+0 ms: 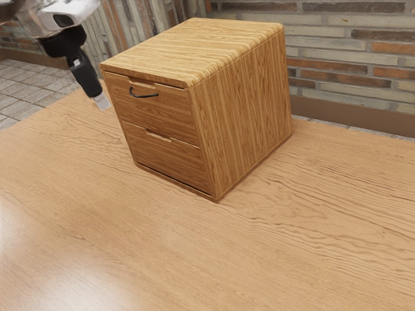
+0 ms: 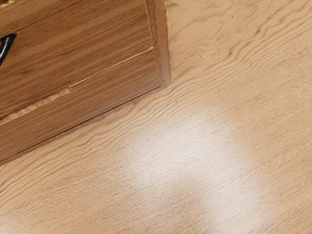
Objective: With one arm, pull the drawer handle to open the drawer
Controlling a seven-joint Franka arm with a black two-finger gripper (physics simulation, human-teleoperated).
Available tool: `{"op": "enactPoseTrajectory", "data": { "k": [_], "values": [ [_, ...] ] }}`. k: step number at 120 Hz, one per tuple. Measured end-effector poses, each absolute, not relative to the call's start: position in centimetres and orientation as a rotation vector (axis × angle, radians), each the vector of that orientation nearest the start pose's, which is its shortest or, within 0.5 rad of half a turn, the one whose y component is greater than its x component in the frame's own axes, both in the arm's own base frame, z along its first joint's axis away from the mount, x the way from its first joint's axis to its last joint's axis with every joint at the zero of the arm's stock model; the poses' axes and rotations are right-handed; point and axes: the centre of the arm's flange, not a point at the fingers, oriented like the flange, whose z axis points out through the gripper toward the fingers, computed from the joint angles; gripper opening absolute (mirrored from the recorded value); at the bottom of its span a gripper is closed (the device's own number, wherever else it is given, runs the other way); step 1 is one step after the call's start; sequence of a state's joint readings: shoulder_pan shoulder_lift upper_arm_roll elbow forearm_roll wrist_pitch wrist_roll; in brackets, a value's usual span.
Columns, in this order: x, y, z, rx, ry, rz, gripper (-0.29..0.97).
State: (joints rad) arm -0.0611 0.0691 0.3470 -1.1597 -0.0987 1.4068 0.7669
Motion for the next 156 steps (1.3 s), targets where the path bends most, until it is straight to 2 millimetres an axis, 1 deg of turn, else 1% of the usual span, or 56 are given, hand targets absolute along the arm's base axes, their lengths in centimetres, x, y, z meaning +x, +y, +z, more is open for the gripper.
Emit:
{"op": "enactPoseTrajectory", "data": {
  "k": [5,9,12,15,20,35,45,51,59,63,70,75,82,87,97,106,111,118,125,131,138,148,156],
  "values": [
    [53.7,9.5,75.4,-2.964,0.871,-0.243,0.68],
    [54.2,7.1,75.1,-2.937,0.93,-0.212,0.68],
    [54.3,5.8,74.9,-2.923,0.959,-0.196,0.68],
    [54.4,5.2,74.8,-2.912,0.973,-0.18,0.68],
    [54.4,5.1,74.7,-2.902,0.966,-0.158,0.68],
    [53.9,7.6,74.7,-2.911,0.885,-0.126,0.68],
    [53.8,8.0,74.5,-2.916,0.867,-0.114,0.68],
    [54.0,7.3,74.2,-2.912,0.883,-0.099,0.68],
    [54.0,4.8,74.1,-2.89,0.948,-0.078,0.68],
    [53.8,3.9,73.7,-2.886,0.979,-0.047,0.68],
    [53.7,3.2,72.3,-2.892,1.024,0.033,0.68],
    [53.3,3.2,71.8,-2.898,1.043,0.073,0.68],
    [52.8,3.7,71.7,-2.904,1.054,0.109,0.68],
    [52.7,4.7,71.5,-2.903,1.069,0.124,0.68],
    [52.3,8.4,71.7,-2.879,1.106,0.126,0.68],
    [51.5,11.9,72.7,-2.827,1.168,0.071,0.68],
    [51.2,13.6,72.8,-2.802,1.199,0.058,0.68],
    [51.0,15.6,72.5,-2.774,1.246,0.061,0.68],
    [50.9,17.0,72.3,-2.74,1.3,0.061,0.68],
    [51.0,17.7,72.2,-2.703,1.361,0.06,0.68],
    [51.2,17.8,72.3,-2.635,1.464,0.051,0.68],
    [52.0,17.1,72.7,-2.499,1.634,0.018,0.67],
    [52.8,16.3,72.7,-2.389,1.754,0.002,0.63]
  ]
}}
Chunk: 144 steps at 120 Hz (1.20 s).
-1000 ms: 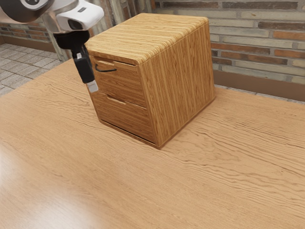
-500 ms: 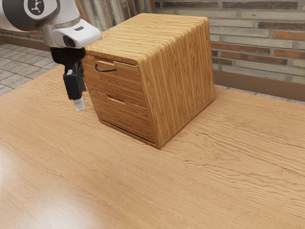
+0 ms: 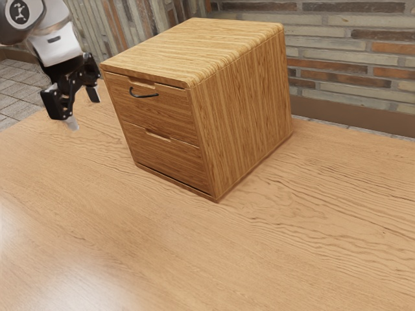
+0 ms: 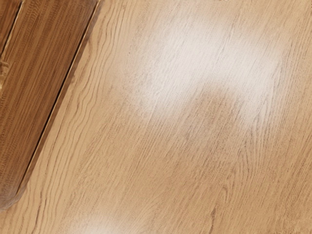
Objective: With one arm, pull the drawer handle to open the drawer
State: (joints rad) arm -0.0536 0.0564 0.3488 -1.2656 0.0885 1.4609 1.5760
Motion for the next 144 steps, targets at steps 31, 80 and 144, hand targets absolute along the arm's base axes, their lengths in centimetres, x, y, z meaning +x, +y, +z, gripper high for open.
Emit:
{"op": "enactPoseTrajectory", "data": {
  "k": [31,80,144],
  "values": [
    [54.7,18.7,73.3,-2.093,2.0,-0.108,0.54],
    [57.7,20.8,72.2,-1.782,2.238,-0.409,0.35],
    [58.6,25.2,70.3,-1.677,2.242,-0.675,0.33]
  ]
}}
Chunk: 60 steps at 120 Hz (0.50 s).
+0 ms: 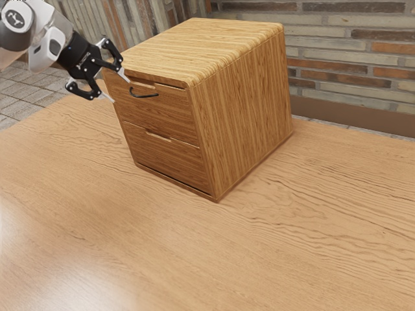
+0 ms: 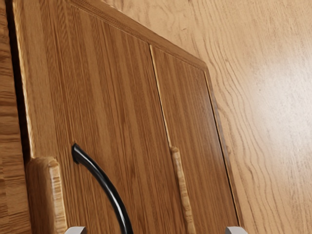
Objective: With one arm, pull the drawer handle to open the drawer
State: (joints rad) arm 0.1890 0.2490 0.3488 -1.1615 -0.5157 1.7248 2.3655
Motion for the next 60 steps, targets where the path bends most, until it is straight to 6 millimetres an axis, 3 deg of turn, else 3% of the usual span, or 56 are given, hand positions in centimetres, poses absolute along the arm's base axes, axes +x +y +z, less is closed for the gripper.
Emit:
{"op": "enactPoseTrajectory", "data": {
  "k": [45,60],
  "values": [
    [60.5,25.6,66.6,-1.769,2.234,-0.741,0.33],
    [60.4,26.1,66.1,-1.796,2.222,-0.739,0.32]
  ]
}}
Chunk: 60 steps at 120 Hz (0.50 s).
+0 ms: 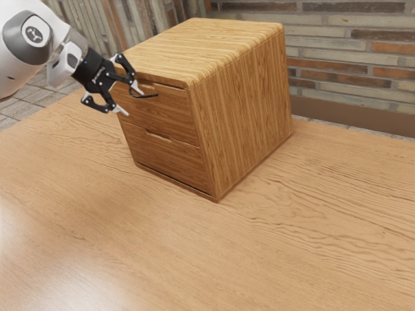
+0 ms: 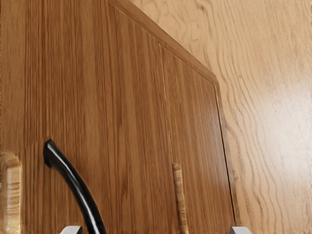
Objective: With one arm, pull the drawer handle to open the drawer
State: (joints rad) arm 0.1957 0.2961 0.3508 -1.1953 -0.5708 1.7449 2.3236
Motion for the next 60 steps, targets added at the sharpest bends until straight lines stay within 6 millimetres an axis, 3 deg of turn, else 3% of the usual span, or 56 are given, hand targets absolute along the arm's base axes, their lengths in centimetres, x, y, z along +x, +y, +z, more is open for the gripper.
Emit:
{"op": "enactPoseTrajectory", "data": {
  "k": [36,49,60],
  "values": [
    [60.0,26.7,64.8,-1.855,2.206,-0.745,0.06],
    [58.2,26.9,64.7,-1.885,2.181,-0.779,0.06],
    [56.1,27.0,65.2,-1.899,2.149,-0.811,-0.1]
  ]
}}
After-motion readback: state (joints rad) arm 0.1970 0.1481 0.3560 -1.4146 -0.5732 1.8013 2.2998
